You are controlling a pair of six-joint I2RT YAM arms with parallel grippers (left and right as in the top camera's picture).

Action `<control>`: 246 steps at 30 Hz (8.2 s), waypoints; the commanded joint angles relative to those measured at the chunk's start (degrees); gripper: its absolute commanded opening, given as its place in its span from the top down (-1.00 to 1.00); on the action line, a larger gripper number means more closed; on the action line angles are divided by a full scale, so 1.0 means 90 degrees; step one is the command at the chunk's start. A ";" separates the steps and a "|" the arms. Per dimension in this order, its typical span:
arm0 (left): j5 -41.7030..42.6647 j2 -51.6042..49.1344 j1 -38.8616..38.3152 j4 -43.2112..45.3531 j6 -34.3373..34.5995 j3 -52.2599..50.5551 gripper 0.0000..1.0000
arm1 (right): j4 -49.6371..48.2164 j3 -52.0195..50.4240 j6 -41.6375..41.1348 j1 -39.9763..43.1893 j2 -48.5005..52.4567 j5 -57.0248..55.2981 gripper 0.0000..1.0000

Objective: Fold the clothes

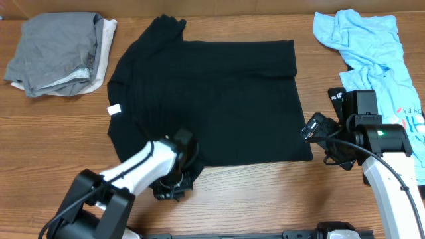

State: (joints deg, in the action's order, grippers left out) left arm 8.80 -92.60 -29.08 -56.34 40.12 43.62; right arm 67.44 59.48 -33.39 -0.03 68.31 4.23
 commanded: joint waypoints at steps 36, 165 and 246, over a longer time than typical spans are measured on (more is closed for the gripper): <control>-0.3092 -0.0068 0.0568 -0.2897 -0.1688 0.4269 0.92 | -0.2873 -0.2222 -0.1178 -0.0240 0.1785 -0.0034 -0.11; -0.0852 -0.1889 0.2181 -0.0194 -0.2696 0.4223 -1.00 | -0.2897 0.0107 0.0576 -0.0614 0.2416 0.0372 -1.00; -0.0532 -0.1960 0.2200 -0.0877 -0.3995 0.8189 -1.00 | -0.1576 0.3696 0.1863 -0.0614 0.2399 -0.0129 -1.00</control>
State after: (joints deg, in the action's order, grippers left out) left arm 2.63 -104.25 -9.39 -66.17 7.27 112.68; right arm 54.41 90.89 -19.00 -5.39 86.70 5.54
